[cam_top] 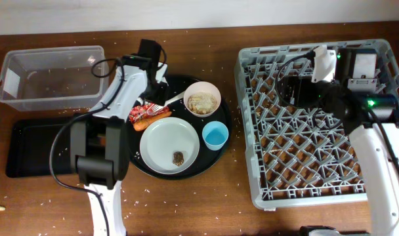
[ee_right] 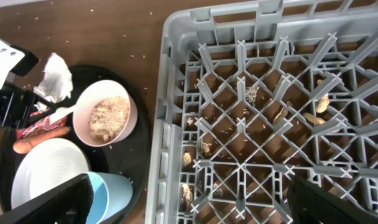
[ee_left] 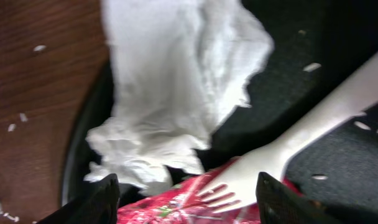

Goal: Sort waste into correct bins and load items into the dishwasher rack
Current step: 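Reach left gripper to the crumpled white tissue and grasp it, then carry tissue with left gripper into clear plastic bin and release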

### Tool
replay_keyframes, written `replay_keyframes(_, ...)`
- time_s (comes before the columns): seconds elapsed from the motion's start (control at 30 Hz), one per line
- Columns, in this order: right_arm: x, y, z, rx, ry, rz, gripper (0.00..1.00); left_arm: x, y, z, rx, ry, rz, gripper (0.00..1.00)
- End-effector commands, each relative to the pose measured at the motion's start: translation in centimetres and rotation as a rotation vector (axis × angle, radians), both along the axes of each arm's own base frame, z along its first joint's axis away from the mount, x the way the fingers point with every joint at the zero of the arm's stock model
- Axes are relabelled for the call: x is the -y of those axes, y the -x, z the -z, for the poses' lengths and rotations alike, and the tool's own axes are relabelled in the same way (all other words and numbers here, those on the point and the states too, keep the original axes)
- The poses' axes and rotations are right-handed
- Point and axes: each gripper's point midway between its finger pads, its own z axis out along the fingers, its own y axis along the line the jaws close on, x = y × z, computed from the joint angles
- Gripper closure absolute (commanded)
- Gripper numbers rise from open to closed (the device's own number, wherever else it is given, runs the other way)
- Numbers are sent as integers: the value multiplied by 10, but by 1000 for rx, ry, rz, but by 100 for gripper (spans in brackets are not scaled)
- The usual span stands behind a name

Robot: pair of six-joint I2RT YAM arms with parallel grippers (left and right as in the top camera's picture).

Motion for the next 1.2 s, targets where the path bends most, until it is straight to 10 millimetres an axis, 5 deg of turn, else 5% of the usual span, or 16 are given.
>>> replay_keyframes(0.0,3,-15,17,-41,-2,10,1,12,-8,0,34,-21,13,30)
replay_keyframes(0.13,4,-22,49,-131,-7,9,9,12,-15,8,51,-30,5,30)
replay_keyframes(0.43,-28,-8,13,-47,-75,-89,10,2,-26,25,75,5,-143,31)
replay_keyframes(0.7,-29,-16,0,8,-64,-94,11,9,-12,56,-29,60,-139,76)
replay_keyframes(0.73,-29,-18,-4,20,-60,-99,11,9,-10,58,-39,60,-139,98)
replay_keyframes(0.8,-29,-20,-12,48,-46,-114,13,9,-9,53,-44,59,-138,99)
replay_keyframes(0.87,-28,-25,-29,94,-34,-126,14,9,-8,32,-52,57,-139,99)
replay_keyframes(0.93,-28,-29,-49,139,-31,-126,15,12,-14,-15,-29,76,-135,99)
replay_keyframes(0.97,-28,-31,-64,174,-29,-127,15,17,-26,-67,48,109,-129,99)
replay_keyframes(1.07,-28,-33,-77,204,-26,-127,15,11,-44,-143,193,144,-136,99)
replay_keyframes(1.17,-28,-32,-77,203,-27,-127,15,-47,-56,-195,318,93,-245,99)
